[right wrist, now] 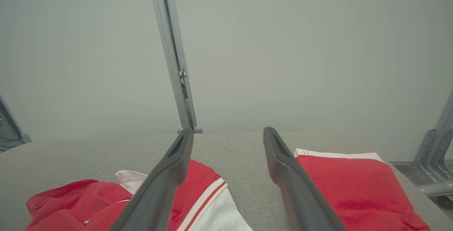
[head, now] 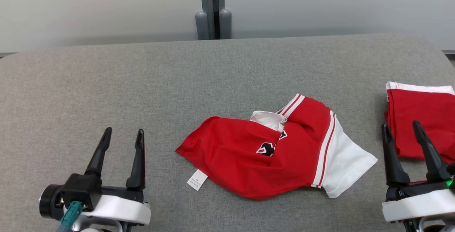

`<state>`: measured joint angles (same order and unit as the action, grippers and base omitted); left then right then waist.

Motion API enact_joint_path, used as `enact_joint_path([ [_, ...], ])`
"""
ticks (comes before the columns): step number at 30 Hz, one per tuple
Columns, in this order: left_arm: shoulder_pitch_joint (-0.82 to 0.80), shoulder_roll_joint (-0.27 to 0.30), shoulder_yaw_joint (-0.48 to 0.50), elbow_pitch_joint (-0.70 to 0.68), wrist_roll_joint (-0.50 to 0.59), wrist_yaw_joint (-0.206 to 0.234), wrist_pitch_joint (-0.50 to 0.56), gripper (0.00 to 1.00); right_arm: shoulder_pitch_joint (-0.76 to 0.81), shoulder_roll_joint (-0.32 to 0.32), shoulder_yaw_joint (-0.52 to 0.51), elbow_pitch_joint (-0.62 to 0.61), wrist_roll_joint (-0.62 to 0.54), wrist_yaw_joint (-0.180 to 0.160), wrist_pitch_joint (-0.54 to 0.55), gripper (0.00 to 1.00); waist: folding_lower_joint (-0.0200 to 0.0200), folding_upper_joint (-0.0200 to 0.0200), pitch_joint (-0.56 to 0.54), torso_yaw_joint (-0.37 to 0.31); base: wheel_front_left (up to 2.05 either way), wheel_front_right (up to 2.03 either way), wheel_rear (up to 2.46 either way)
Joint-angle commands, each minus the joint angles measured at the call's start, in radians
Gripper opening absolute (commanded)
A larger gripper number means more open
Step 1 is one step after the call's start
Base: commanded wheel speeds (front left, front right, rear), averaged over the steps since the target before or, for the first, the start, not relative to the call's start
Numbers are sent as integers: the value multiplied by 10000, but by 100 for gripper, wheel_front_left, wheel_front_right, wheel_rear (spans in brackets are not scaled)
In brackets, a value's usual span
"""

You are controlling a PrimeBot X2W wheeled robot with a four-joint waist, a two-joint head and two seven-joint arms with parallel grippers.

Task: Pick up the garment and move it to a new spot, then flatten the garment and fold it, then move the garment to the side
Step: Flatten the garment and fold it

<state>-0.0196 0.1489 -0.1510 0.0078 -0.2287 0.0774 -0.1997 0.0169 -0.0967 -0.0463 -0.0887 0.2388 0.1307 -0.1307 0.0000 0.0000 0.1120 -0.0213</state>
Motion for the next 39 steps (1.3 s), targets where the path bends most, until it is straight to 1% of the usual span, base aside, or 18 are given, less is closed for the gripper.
enact_joint_path([
  [1,69,71,-19,-30,72,-6,13,100,123,2,25,4,-13,3,52,100,0,0,-70,16,0,0,0],
  [11,353,97,-299,-118,68,-17,192,100,289,150,-22,70,-3,3,275,100,0,0,-342,92,0,0,0],
  [31,27,184,-532,-229,106,87,273,100,262,273,-95,86,-79,3,424,100,0,0,-341,112,0,0,0],
  [35,-154,221,-680,-215,102,-81,338,100,185,283,-73,46,-37,3,422,100,0,0,-232,78,0,0,0],
  [39,-578,319,-1065,101,-13,-556,850,100,6,271,44,46,36,3,395,100,0,0,29,-110,0,0,0],
])
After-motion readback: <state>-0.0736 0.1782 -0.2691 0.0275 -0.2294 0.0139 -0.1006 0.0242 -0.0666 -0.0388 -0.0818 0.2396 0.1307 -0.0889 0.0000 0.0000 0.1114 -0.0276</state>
